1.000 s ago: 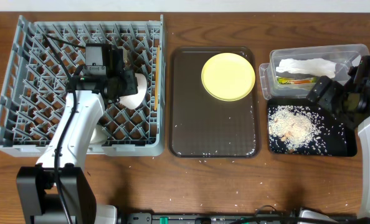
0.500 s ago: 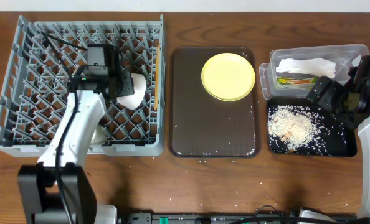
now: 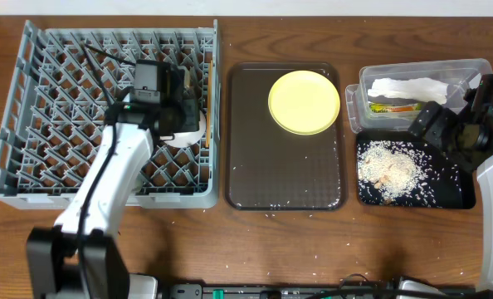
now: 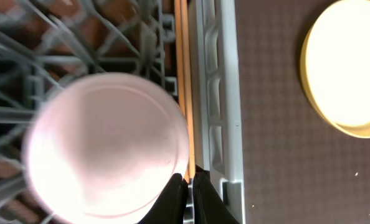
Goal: Sort waste into correct bins and load items into the dishwasher
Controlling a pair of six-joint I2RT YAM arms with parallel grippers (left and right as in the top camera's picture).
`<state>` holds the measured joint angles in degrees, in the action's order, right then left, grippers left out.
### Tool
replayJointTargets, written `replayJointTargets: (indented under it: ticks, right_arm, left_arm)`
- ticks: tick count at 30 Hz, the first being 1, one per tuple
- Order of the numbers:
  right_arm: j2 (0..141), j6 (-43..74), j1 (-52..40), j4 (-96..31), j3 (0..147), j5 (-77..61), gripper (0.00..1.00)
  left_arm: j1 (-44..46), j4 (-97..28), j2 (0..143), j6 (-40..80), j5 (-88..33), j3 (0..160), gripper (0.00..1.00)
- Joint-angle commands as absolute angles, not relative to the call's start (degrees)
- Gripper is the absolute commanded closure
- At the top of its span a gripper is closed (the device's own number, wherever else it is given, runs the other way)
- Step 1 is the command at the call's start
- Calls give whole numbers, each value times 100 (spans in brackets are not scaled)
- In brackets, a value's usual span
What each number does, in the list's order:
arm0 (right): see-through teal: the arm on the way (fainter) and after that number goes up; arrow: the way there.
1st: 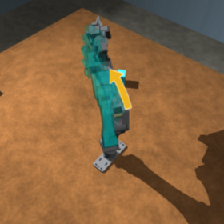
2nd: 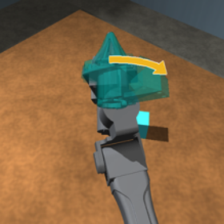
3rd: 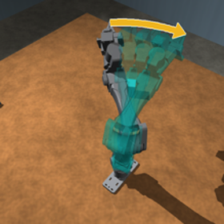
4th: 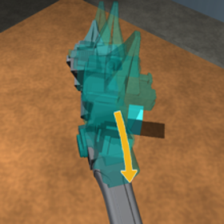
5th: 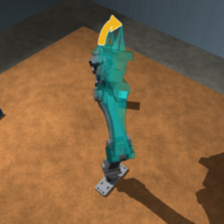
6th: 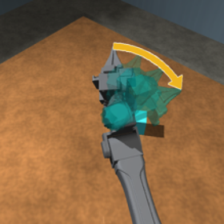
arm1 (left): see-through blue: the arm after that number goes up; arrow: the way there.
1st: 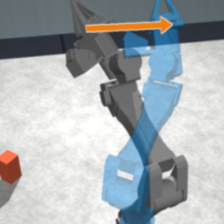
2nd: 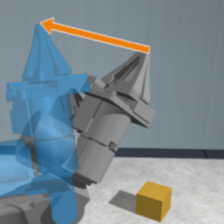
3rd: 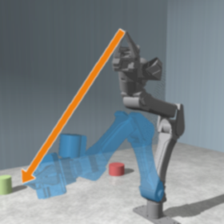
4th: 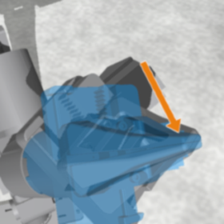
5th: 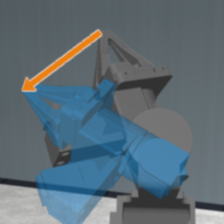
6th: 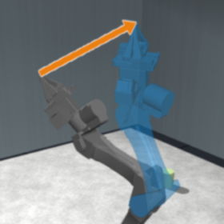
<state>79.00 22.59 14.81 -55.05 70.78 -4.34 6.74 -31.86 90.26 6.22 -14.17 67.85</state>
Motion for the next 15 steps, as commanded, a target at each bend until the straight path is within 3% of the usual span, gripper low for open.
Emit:
replayJointTargets:
  ticks: [1, 9, 15]
  right_arm:
    - [7865, 2311, 1535, -5507, 7131, -456, 1]
    - [7865, 2311, 1535, -5507, 7131, -456, 1]
    - [7865, 2311, 1535, -5507, 7131, -456, 1]
  left_arm:
    - [384, -3317, 8287, 913, -480, 6764, 91]
    - [-1229, -3009, 8812, 301, -213, 6761, 93]
    - [-1354, -2689, 9282, 172, -259, 6761, 93]
